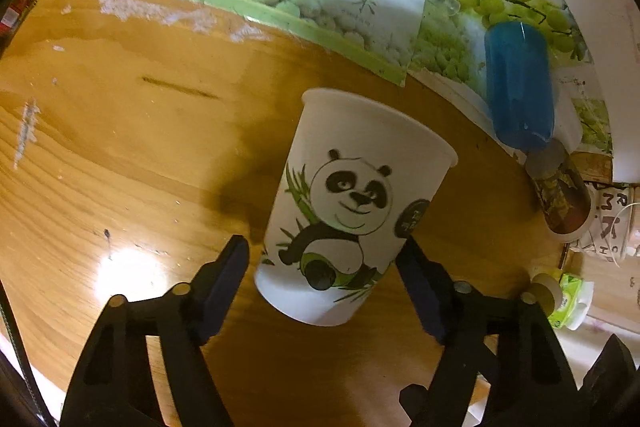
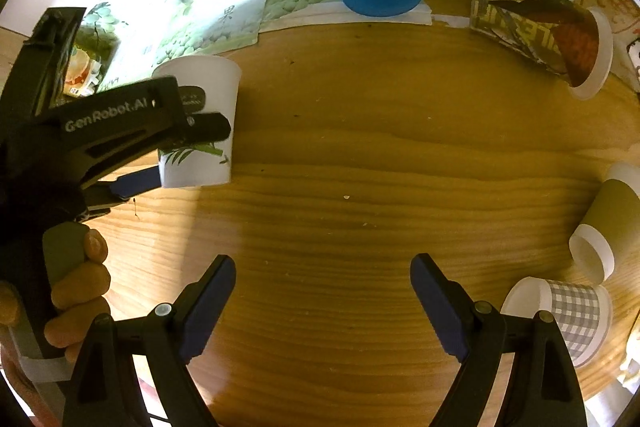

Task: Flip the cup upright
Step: 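Close the left gripper around the panda cup's body, then lift the panda cup with the left gripper toward the right gripper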

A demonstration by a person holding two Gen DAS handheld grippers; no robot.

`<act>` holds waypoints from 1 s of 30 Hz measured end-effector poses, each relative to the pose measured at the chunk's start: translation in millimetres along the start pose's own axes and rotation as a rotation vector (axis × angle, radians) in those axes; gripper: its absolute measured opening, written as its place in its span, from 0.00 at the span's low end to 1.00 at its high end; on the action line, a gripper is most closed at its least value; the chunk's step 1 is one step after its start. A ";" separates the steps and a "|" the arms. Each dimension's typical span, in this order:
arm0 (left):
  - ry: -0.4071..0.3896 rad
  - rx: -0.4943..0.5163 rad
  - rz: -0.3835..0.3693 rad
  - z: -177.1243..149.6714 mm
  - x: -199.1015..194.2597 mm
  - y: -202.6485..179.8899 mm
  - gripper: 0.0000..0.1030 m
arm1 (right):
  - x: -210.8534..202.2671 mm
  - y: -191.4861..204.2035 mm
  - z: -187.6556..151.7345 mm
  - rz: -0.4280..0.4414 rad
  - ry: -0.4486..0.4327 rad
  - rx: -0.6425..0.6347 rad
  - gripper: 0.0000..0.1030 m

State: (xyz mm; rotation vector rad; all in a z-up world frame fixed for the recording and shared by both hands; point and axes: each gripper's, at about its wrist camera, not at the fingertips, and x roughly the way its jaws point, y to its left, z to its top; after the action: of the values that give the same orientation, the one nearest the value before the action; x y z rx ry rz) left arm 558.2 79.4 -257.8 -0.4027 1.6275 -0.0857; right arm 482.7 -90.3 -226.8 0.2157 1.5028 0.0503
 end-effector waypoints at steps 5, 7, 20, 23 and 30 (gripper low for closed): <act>-0.001 -0.002 -0.012 0.9 1.9 -0.8 0.71 | -4.2 -4.6 -3.5 0.003 -0.004 0.010 0.87; -0.004 0.006 -0.016 1.3 -2.1 4.8 0.70 | -5.4 -5.2 -5.0 0.002 -0.007 0.014 0.87; -0.076 0.103 0.009 -22.8 -38.3 3.1 0.65 | -27.0 -19.3 -27.1 0.032 -0.047 0.061 0.87; -0.097 0.135 0.024 -37.1 -44.8 -1.8 0.65 | -34.7 -21.4 -33.7 0.039 -0.071 0.075 0.87; -0.123 0.190 0.067 -75.7 -48.1 -9.8 0.65 | -50.7 -29.0 -55.8 0.044 -0.116 0.089 0.87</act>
State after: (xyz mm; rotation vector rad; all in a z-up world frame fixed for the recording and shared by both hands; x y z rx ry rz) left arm 488.3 71.2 -201.3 -0.2037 1.4954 -0.1609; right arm 420.8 -121.0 -184.9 0.3181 1.3859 0.0058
